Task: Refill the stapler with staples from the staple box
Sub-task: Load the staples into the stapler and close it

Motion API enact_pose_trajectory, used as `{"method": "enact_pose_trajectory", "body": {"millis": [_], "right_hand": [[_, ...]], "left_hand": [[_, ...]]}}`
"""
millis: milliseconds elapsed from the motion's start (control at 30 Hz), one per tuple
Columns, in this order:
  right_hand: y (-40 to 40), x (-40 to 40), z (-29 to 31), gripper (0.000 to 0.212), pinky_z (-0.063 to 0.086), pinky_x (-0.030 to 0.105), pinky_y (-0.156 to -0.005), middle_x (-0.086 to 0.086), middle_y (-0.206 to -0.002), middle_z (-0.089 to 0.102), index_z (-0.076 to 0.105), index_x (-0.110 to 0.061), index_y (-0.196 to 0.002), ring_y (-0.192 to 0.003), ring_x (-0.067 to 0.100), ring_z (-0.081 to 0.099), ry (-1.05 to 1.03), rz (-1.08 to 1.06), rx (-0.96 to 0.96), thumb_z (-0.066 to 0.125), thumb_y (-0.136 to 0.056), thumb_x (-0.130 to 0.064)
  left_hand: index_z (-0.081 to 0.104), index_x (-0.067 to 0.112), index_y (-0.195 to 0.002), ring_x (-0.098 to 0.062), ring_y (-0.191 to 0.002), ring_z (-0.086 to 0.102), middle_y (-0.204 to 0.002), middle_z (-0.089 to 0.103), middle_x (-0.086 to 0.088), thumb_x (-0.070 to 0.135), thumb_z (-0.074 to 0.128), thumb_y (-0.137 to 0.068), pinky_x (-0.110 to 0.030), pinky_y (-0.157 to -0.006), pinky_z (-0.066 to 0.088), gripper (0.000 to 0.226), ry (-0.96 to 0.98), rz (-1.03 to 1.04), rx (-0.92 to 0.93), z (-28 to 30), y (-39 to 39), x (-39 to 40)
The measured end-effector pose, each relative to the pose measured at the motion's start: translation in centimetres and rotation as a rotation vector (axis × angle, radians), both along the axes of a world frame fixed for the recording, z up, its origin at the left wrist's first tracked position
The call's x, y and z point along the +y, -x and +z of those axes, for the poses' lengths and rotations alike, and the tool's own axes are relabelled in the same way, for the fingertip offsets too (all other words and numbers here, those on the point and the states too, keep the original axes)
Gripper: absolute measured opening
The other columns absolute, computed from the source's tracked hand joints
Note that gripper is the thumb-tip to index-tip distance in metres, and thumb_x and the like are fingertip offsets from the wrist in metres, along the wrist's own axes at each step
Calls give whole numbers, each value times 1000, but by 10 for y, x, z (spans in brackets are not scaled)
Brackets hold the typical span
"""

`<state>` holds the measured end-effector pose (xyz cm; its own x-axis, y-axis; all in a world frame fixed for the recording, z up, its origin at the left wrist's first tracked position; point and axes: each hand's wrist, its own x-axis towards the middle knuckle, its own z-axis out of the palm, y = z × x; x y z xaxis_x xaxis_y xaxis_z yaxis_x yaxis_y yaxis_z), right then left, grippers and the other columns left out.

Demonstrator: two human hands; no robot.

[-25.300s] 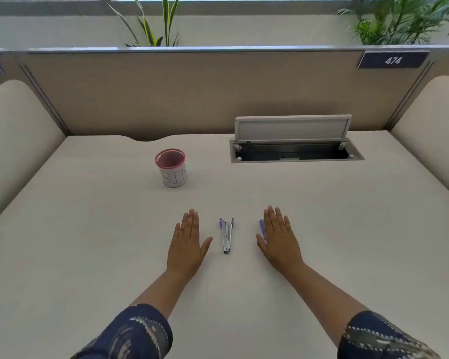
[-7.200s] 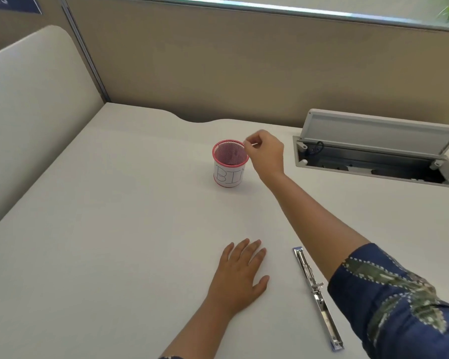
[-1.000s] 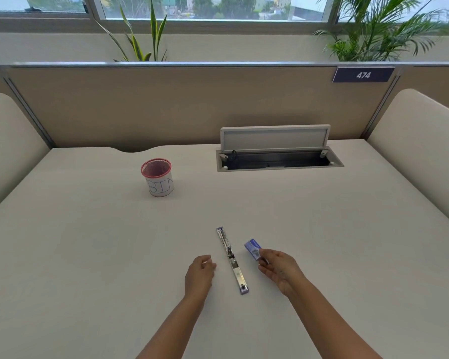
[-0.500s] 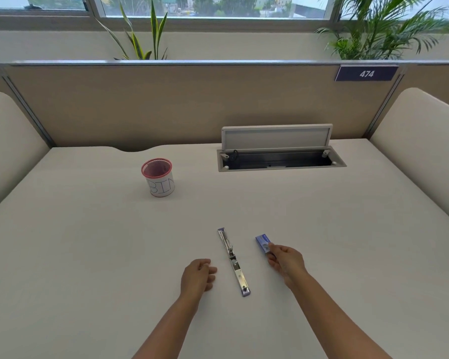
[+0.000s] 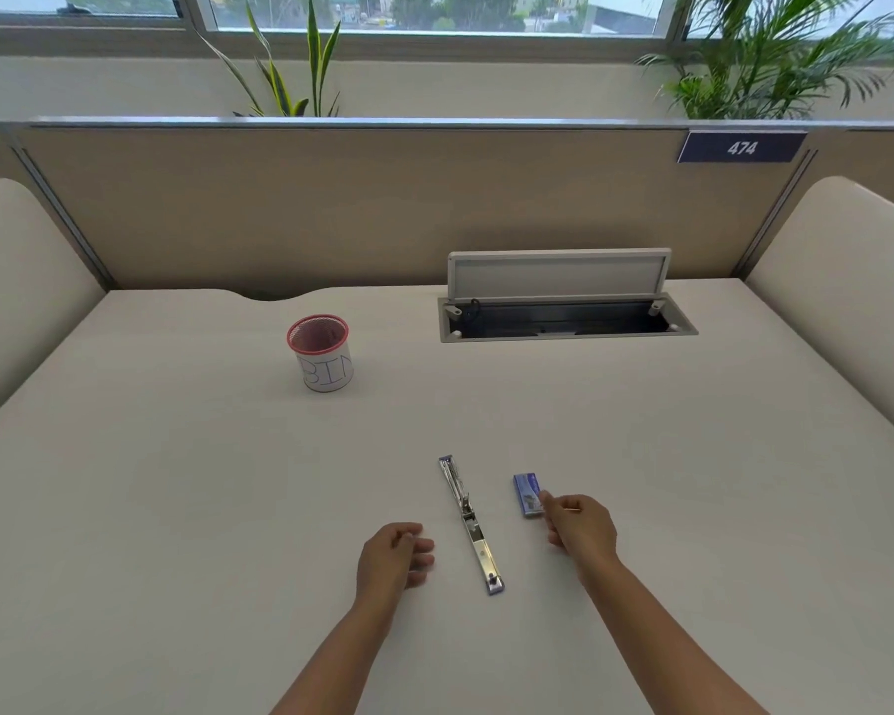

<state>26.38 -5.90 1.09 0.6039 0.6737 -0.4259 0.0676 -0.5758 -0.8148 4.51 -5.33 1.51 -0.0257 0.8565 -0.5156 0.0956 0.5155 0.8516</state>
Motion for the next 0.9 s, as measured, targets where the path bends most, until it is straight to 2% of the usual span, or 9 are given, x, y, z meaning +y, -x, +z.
{"method": "enact_pose_trajectory", "body": {"millis": [100, 233, 333, 367, 500, 600, 667, 767, 900], "right_hand": [[12, 2, 8, 16, 47, 27, -66, 4, -85, 64, 62, -11, -89, -70, 20, 59, -85, 84, -104, 65, -85, -27], [38, 13, 20, 25, 54, 36, -80, -3, -76, 59, 60, -20, -100, -70, 13, 59, -117, 390, 57, 72, -79, -25], [55, 21, 20, 27, 51, 22, -68, -4, -79, 58, 58, -25, -103, -74, 12, 60, -49, 530, 18, 71, -80, -25], [59, 23, 18, 25, 48, 20, -67, -2, -81, 59, 60, -21, -105, -77, 14, 61, -41, 546, -33, 70, -81, -22], [67, 25, 17, 18, 49, 25, -79, 1, -90, 64, 67, -11, -101, -82, 13, 60, -75, 547, -197, 65, -84, -15], [71, 25, 21, 17, 41, 16, -67, 2, -91, 67, 68, -8, -99, -81, 11, 58, -122, 552, -205, 65, -84, -16], [75, 24, 26, 16, 44, 14, -66, 0, -85, 65, 69, -8, -96, -79, 11, 59, -158, 546, -169, 67, -83, -16], [86, 21, 30, 13, 55, 28, -76, 3, -80, 66, 70, -9, -92, -74, 14, 61, -166, 542, -60, 69, -81, -16], [96, 15, 31, 3, 58, 33, -80, 9, -81, 69, 69, -16, -81, -72, 21, 68, -136, 538, 103, 70, -79, -13]], "left_hand": [[58, 0, -105, -18, -61, 59, -83, 65, -12, -2, 36, -92, -20, -48, 50, 25, -22, -5, 0, -1, 1, -2], [58, -1, -105, -18, -60, 58, -81, 64, -10, -4, 38, -92, -22, -49, 48, 25, -35, -16, 3, -4, 1, -2], [59, 0, -104, -18, -59, 59, -81, 65, -11, -4, 39, -91, -23, -49, 49, 24, -48, -16, 8, -3, 2, -4], [59, 0, -104, -17, -58, 61, -82, 66, -11, -3, 40, -91, -23, -49, 49, 24, -51, -19, 4, -3, 2, -4], [60, 4, -103, -14, -56, 65, -84, 67, -12, 2, 46, -91, -25, -50, 51, 19, -46, -41, -27, -1, 7, -4], [62, 7, -101, -14, -62, 68, -86, 69, -11, 12, 54, -91, -25, -51, 54, 14, -46, -38, -42, -1, 9, -3], [63, 8, -99, -15, -67, 69, -87, 70, -10, 18, 58, -89, -25, -53, 55, 15, -48, -45, -39, -1, 9, -3], [65, 10, -97, -10, -68, 70, -86, 72, -5, 24, 62, -86, -26, -58, 56, 18, -37, -86, -29, -1, 9, -2], [68, 12, -97, -10, -70, 71, -85, 74, -3, 21, 63, -86, -23, -56, 54, 15, -21, -185, -10, 0, 12, -3]]}}
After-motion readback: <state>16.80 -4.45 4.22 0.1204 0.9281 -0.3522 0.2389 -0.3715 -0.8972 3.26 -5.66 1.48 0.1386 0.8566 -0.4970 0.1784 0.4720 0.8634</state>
